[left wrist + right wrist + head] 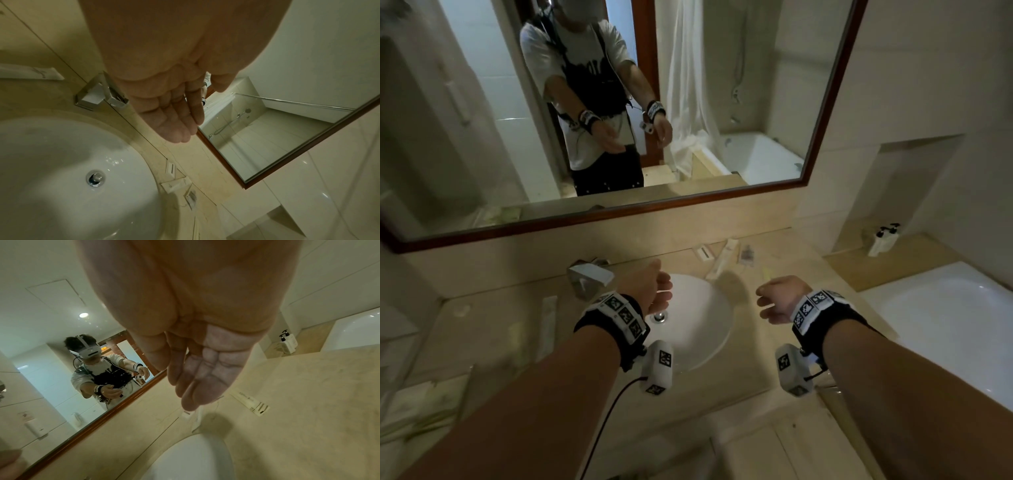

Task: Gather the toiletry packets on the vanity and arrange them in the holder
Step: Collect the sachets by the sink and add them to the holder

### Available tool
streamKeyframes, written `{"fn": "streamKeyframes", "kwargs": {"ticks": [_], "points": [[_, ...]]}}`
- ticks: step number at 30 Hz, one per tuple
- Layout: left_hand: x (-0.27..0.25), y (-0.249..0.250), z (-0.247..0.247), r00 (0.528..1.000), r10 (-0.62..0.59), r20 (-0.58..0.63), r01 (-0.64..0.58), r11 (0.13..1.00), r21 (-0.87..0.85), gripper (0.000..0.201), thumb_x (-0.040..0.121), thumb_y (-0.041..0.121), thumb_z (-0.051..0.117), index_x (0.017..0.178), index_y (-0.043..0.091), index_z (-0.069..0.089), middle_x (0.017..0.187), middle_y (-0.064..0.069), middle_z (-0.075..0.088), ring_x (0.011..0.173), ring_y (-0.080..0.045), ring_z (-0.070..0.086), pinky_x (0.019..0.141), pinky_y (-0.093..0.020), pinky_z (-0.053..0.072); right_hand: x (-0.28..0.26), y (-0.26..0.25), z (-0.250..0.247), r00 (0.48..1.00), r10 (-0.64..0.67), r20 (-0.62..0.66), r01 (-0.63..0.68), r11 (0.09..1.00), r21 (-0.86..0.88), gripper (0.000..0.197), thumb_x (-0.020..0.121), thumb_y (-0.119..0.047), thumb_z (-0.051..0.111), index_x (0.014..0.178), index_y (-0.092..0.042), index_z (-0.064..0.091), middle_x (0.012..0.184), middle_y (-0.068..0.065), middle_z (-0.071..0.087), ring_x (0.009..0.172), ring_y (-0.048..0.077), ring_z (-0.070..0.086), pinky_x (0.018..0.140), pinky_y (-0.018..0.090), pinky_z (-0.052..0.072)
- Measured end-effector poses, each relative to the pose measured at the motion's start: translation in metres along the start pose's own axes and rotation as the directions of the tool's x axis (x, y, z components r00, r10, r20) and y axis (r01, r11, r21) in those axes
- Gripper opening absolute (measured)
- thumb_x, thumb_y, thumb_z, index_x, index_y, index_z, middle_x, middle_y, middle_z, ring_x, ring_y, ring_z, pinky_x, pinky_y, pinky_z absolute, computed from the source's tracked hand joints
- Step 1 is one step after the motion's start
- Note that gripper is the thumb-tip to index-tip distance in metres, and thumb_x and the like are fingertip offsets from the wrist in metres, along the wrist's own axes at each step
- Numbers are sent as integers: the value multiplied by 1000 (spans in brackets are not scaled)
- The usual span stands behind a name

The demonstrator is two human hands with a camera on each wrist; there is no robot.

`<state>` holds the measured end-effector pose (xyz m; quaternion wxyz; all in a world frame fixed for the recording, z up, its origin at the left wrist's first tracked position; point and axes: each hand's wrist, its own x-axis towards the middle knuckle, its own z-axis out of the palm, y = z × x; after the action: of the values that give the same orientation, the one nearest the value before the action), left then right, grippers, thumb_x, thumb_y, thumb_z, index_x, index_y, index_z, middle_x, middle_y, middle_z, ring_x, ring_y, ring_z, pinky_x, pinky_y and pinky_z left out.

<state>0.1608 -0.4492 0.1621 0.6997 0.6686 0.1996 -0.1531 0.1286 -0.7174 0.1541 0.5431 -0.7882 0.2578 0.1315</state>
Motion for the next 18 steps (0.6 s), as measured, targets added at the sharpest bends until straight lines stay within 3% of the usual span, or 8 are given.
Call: {"fn": "streamKeyframes", "kwargs": {"ticks": [5,10,18], "points": [[2,3,37,1000,25,-17,-24,999,34,41,101,42,45,96,5,62,86,-9,66,69,-22,60,64,-34,51,22,10,-38,999,-18,-43,20,999,31,16,96,-15,57,100,-4,68,84,14,72,58,27,67,51,28,53],[9,3,67,999,30,-27,-28,998,56,40,100,41,47,93,6,65,91,-10,68,73,-23,64,68,-36,55,36,11,-68,998,-24,-50,27,998,61,15,96,-11,56,99,-2,68,85,16,70,56,27,64,44,24,50],[17,9,103,998,32,-47,-28,997,78,41,99,42,50,99,4,67,97,-10,71,81,-25,67,80,-41,58,60,9,-98,999,-37,-36,39,997,62,13,91,-9,60,90,-2,71,85,18,71,53,27,64,54,31,54]]}}
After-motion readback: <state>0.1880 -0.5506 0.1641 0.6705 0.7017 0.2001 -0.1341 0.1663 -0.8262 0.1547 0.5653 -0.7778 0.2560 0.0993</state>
